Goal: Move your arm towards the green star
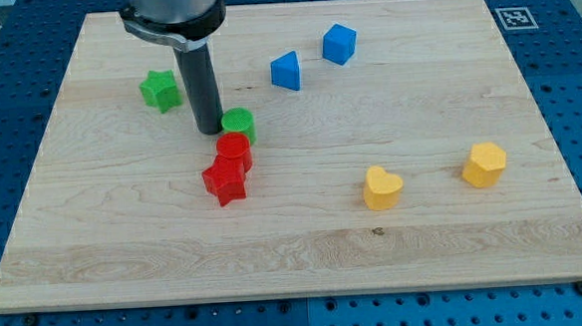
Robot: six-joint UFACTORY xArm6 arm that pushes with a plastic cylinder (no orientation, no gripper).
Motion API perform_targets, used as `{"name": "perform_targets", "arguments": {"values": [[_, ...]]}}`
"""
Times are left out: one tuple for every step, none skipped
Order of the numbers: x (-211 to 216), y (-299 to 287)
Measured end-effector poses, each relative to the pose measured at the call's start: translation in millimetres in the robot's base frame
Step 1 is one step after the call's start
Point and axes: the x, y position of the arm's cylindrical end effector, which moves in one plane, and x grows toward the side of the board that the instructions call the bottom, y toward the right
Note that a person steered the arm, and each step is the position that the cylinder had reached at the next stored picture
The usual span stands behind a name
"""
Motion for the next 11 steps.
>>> {"name": "perform_targets", "arguments": {"values": [[0, 0], [4, -31], [4, -80], [4, -80], [4, -80], [4, -99], [0, -159], [-27, -199], [-79, -199], [-93, -150], [-84, -112]]}}
